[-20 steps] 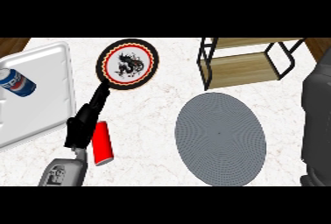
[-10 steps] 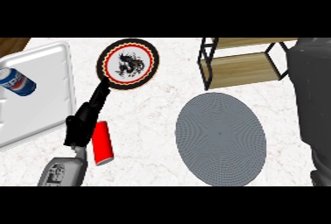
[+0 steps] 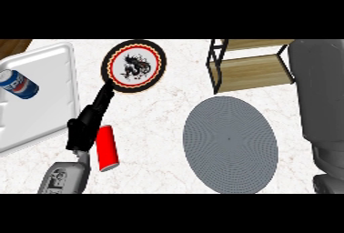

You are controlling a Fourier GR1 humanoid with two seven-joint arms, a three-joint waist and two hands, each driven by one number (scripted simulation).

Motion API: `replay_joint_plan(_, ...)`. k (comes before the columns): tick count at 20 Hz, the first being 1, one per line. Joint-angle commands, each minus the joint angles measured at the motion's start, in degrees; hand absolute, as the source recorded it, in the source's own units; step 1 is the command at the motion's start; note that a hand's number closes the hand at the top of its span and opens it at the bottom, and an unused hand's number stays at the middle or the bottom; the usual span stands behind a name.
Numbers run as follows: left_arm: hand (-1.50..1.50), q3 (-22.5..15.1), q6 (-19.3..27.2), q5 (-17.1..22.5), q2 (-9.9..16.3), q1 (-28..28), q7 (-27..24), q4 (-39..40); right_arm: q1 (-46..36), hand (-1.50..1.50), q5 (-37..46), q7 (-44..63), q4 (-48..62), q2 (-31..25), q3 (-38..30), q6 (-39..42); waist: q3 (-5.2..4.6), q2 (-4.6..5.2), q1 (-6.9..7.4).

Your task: Pick the cupcake from the placemat and place it in the tiered shelf

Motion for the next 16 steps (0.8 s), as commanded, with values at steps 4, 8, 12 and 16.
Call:
replay_joint_plan(4,0.0,-0.38,0.58,-0.4,-0.76,1.09,-0.85,-0.2,1.26,1.5,-8.78,-12.38,8.45,-0.4,-4.46,-7.35,-0.01,-0.13,-0.22)
replay_joint_plan(8,0.0,-1.76,0.33,-0.16,-1.18,2.63,4.61,-7.05,-6.44,1.5,-10.66,-12.78,17.41,-5.12,-7.51,-5.53,-0.01,-0.13,0.32)
replay_joint_plan(12,0.0,1.09,0.04,-0.28,0.59,0.03,-1.23,1.65,-3.67,1.5,2.71,-0.7,18.12,-6.32,-2.53,-8.35,-0.18,-0.19,-1.02)
replay_joint_plan(16,0.0,-0.85,1.33,-1.5,-0.99,1.79,-0.05,-1.61,-1.01,-1.5,0.99,-1.01,20.71,-8.82,-5.65,-9.73,-0.05,-0.25,-0.52)
